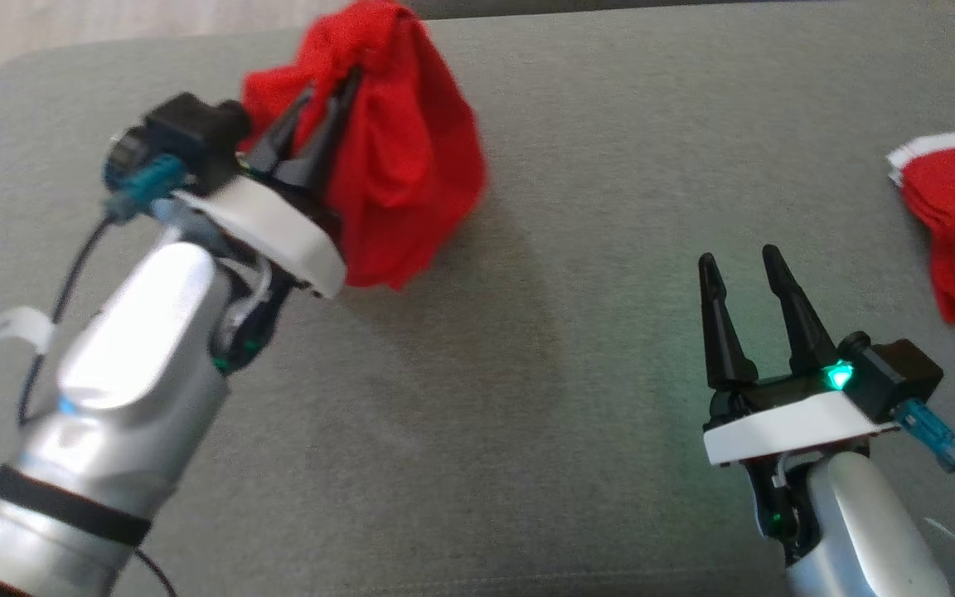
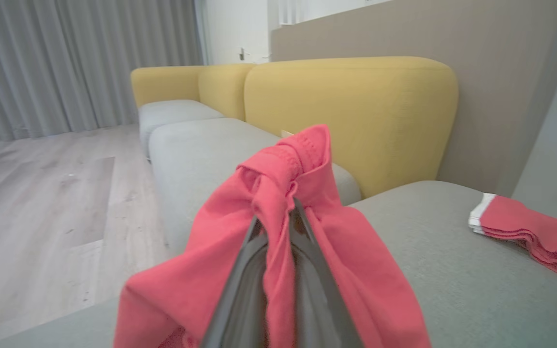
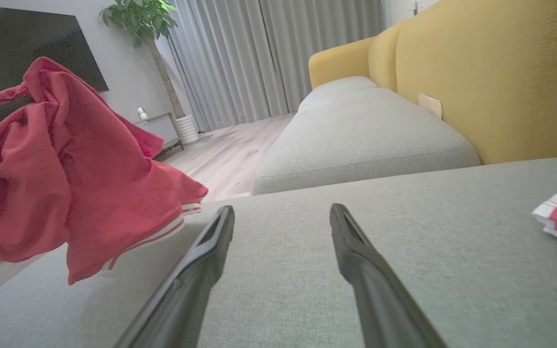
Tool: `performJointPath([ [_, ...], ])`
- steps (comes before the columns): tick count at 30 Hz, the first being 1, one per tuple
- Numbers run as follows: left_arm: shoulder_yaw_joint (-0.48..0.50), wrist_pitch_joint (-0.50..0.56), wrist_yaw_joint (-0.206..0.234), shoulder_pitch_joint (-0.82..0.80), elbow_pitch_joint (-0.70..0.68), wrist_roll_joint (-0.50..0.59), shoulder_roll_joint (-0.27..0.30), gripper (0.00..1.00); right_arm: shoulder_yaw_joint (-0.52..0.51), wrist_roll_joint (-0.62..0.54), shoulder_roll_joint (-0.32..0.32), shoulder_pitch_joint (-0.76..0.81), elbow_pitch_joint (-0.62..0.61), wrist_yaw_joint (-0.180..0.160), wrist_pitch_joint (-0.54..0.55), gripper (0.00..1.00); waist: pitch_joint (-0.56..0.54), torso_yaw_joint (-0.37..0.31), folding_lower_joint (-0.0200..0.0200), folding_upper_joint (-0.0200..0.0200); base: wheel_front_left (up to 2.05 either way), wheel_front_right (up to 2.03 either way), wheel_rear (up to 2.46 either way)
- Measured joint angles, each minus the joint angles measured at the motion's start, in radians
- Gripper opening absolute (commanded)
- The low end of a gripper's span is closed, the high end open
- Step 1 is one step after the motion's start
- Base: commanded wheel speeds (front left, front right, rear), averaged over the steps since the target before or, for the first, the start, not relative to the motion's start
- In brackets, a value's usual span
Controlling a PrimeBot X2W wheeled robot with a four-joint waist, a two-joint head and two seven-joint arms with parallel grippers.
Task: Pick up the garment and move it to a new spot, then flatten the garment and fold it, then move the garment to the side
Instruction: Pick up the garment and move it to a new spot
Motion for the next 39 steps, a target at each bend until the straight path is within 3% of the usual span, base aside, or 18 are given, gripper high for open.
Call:
performJointPath([
  [9,-0.026,0.014,0.039,-0.05,0.03,0.006,-0.123,0.0,0.044,0.033,0.0,-0.01,0.007,0.0,-0.008,1.0,0.029,-0.136,0.0,0.0,0.0,0.0,0.0],
  [10,-0.026,0.014,0.043,-0.069,0.044,0.008,-0.141,0.65,0.05,0.037,0.0,-0.013,0.008,0.0,-0.009,1.0,0.033,-0.153,0.0,0.0,0.0,0.0,0.0],
  [11,-0.026,0.008,0.047,-0.089,0.058,0.014,-0.159,1.0,0.055,0.041,0.0,-0.018,0.011,0.0,-0.009,1.0,0.038,-0.172,0.0,0.0,0.0,0.0,0.0],
  [17,-0.01,-0.012,0.057,-0.152,0.13,0.041,-0.212,1.0,0.057,0.051,0.0,-0.032,0.012,0.0,-0.011,1.0,0.058,-0.243,0.0,0.0,0.0,0.0,0.0],
  [24,0.092,-0.013,0.057,-0.091,0.092,0.074,-0.165,1.0,0.022,0.046,0.0,-0.022,0.01,0.0,-0.012,1.0,0.035,-0.188,0.0,0.0,0.0,0.0,0.0],
  [33,0.268,-0.019,0.07,0.24,-0.08,0.123,-0.076,1.0,-0.023,0.012,0.0,0.034,0.01,0.0,-0.012,1.0,-0.044,-0.063,0.0,0.0,0.0,0.0,0.0],
  [39,0.368,-0.019,0.07,0.533,-0.211,0.161,-0.095,1.0,-0.022,0.011,0.0,0.072,0.03,0.0,-0.012,1.0,-0.128,-0.003,-0.0001,0.0,0.0,0.0,0.0],
])
